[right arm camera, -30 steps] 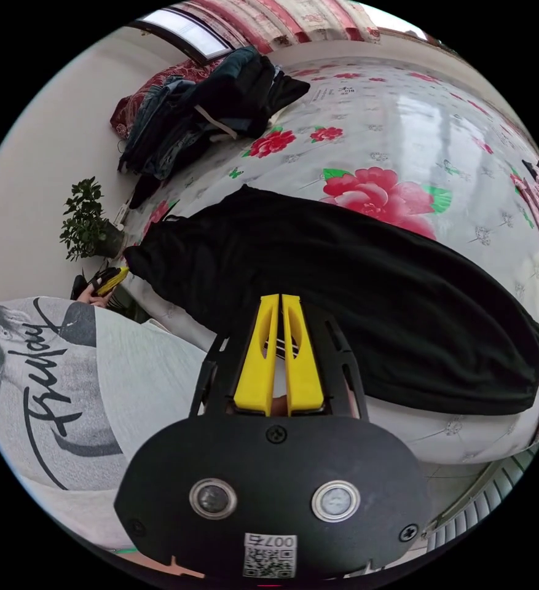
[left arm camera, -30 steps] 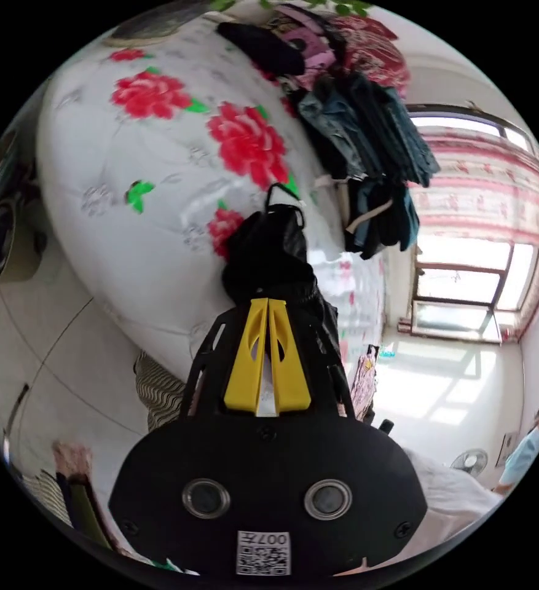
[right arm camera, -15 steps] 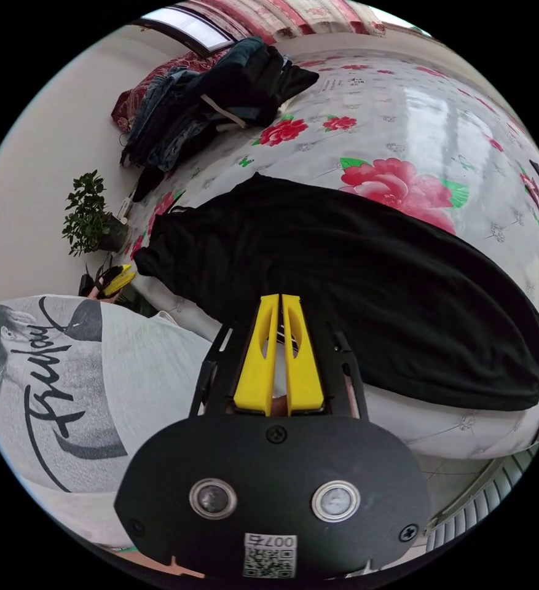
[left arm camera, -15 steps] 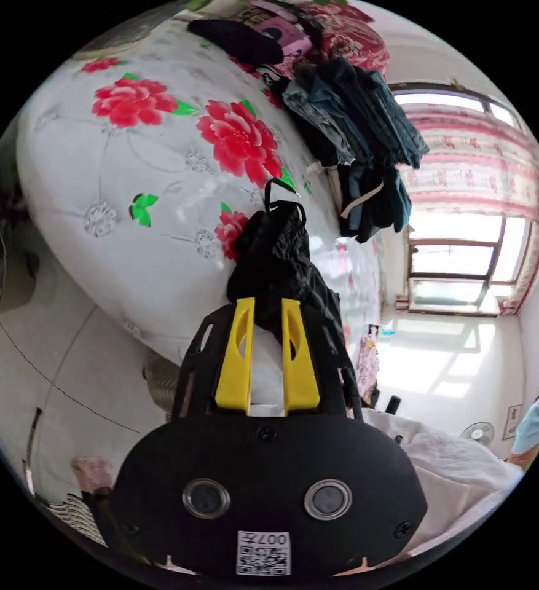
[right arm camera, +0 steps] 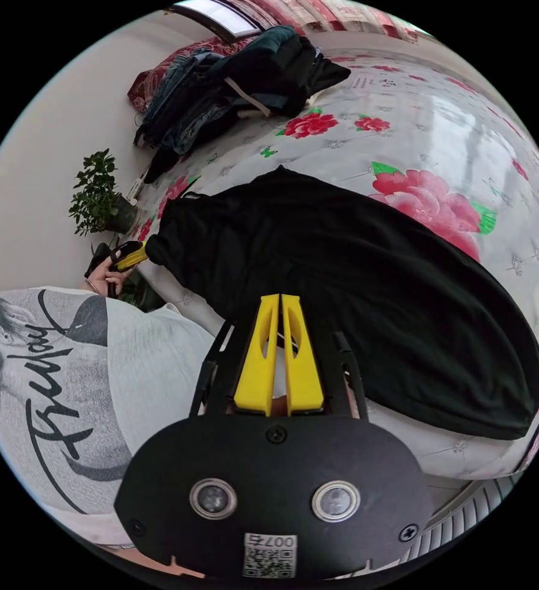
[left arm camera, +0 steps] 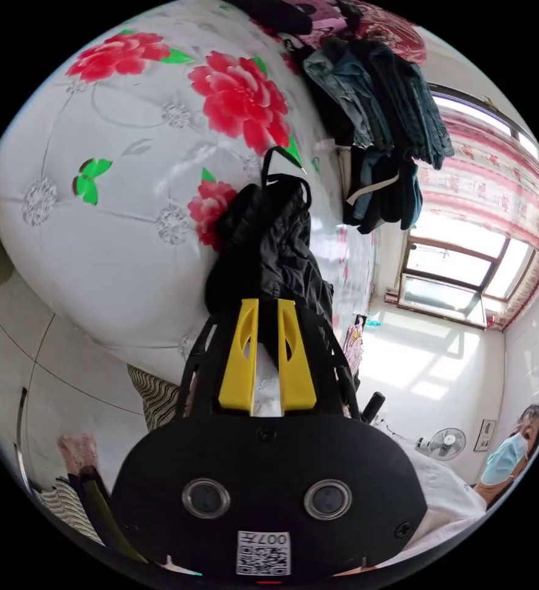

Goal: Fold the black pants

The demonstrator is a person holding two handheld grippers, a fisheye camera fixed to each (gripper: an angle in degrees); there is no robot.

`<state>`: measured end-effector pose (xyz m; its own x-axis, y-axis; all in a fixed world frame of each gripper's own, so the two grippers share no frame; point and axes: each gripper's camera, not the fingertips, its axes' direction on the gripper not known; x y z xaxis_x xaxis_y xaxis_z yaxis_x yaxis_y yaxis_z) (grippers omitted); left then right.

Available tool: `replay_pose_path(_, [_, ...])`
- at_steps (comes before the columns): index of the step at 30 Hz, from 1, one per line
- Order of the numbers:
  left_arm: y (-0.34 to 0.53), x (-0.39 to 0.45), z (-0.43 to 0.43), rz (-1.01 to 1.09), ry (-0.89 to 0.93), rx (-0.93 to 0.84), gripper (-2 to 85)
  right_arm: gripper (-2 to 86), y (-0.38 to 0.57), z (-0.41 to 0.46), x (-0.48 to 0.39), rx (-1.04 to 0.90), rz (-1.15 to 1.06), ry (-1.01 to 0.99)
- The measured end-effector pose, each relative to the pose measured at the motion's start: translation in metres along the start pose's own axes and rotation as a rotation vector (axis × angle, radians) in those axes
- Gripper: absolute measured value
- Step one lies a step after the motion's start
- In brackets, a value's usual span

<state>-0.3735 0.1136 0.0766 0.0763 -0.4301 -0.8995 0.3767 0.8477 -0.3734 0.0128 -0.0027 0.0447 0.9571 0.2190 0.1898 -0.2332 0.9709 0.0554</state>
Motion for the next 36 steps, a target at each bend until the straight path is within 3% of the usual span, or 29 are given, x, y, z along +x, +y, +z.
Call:
replay_pose_path(8, [-0.024,0.067,-0.008,0.185,-0.053,-0.023,4.6,-0.3,0.013,0.007,0.023,0.021,0.085,-0.023])
replay_pose_path(15, [0.019,0.028,-0.026,-0.036,0.009,0.037,17.1,-0.3,0.009,0.020,0.025,0.006,0.094,-0.016])
replay_pose_path(20, [0.013,0.010,-0.006,-0.161,0.010,0.031,18.6,-0.3,-0.011,0.035,0.012,-0.029,0.026,-0.018])
replay_pose_path(28, [0.000,-0.016,0.018,-0.287,0.011,0.031,7.6,-0.3,-0.028,0.062,-0.016,-0.122,-0.086,0.038])
replay_pose_path(32, [0.006,0.017,0.014,-0.189,0.043,0.088,2.2,-0.3,-0.023,0.069,-0.017,-0.154,-0.081,0.063])
replay_pose_path(36, [-0.001,0.093,0.010,0.098,0.116,0.119,0.8,-0.3,-0.019,0.063,-0.013,-0.143,-0.054,0.068])
